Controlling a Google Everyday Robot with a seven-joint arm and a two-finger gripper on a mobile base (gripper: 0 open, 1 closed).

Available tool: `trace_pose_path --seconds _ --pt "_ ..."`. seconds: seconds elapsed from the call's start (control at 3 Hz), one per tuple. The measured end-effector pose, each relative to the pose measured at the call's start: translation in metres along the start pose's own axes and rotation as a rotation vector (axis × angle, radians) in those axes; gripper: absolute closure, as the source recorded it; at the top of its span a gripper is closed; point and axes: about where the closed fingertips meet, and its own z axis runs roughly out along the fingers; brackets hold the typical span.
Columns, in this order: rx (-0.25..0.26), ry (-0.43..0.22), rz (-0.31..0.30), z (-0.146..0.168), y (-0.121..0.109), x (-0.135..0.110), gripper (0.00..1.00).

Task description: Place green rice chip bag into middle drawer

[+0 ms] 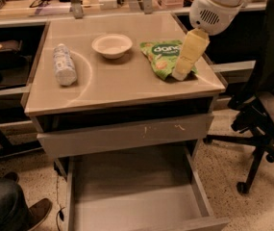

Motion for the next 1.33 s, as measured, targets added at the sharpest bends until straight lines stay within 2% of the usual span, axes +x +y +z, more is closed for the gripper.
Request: trace_pose_path --seconds 0.33,1.0,1.33 --pt "0.054 0.049 0.038 0.015 -0.019 -0.012 0.00" --pt "0.058 0.044 0.036 0.016 -0.020 -0.012 0.00" --pt "0.027 0.067 0.113 0.043 -0.037 -0.021 0.00"
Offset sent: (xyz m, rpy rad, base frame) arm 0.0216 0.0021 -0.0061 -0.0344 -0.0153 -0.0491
